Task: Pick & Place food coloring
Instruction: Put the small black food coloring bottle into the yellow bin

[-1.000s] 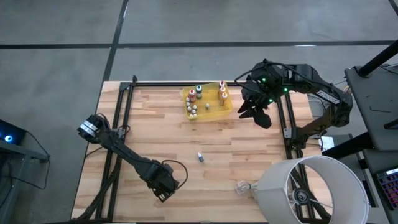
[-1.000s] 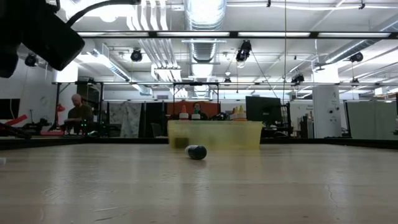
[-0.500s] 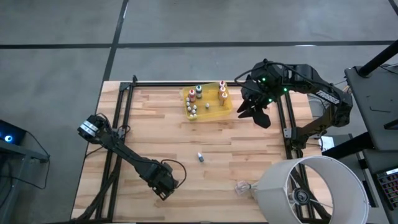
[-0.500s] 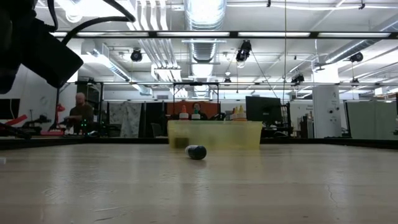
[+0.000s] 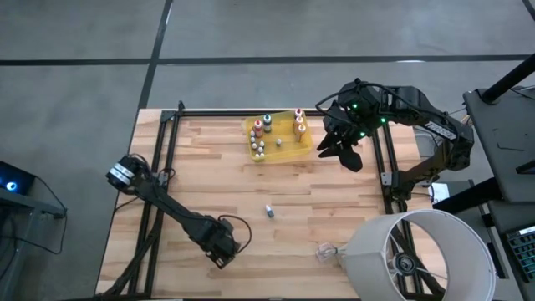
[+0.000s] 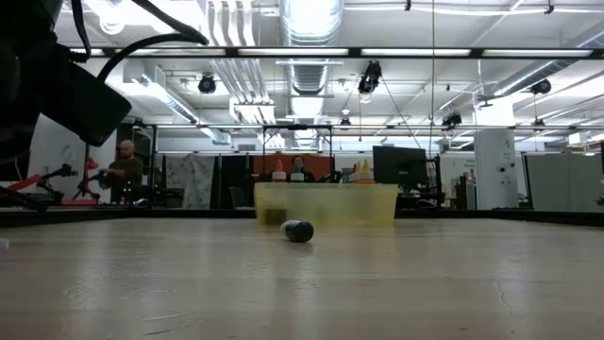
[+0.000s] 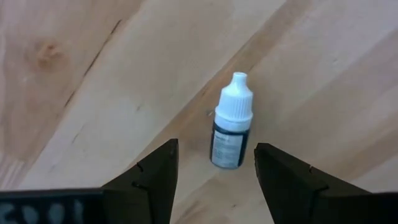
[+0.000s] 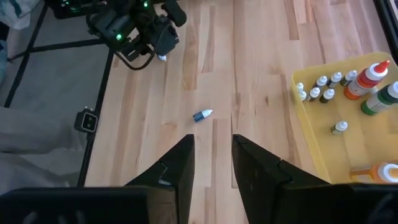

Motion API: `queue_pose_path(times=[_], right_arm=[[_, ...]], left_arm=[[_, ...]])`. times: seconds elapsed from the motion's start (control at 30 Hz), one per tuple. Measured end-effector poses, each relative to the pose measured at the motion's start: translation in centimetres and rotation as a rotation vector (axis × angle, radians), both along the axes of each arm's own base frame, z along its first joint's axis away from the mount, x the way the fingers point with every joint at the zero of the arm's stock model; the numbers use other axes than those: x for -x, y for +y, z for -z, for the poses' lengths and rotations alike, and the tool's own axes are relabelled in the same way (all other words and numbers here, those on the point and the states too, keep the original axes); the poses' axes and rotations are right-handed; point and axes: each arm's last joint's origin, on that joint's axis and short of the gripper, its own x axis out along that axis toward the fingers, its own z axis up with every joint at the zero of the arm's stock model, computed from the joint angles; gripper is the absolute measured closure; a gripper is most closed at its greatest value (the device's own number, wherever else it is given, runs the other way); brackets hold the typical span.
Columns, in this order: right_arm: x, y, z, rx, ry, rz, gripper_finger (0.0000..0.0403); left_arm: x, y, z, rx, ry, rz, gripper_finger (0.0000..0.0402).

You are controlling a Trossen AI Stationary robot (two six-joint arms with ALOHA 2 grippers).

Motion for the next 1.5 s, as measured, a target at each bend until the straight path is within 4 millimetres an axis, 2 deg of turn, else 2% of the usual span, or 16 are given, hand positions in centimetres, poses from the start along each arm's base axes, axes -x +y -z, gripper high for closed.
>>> queue_pose_path(times=[0.23, 0.93, 1.5], right_arm=[[0.0, 0.0, 0.0, 0.0, 0.0, 0.0, 0.0296], [-0.02, 0.0, 0.01, 0.0, 0.0, 0.0, 0.0298], [-0.03, -0.01, 0.01, 0.002, -0.001, 0.0, 0.03]], left_arm=[[-0.29, -0.23, 0.88, 0.002, 0.014, 0.019, 0.0219], [-0.39, -0.23, 0.91, 0.008, 0.022, 0.012, 0.024], [-0.43, -0.19, 0.92, 0.028, 0.031, 0.013, 0.0307]])
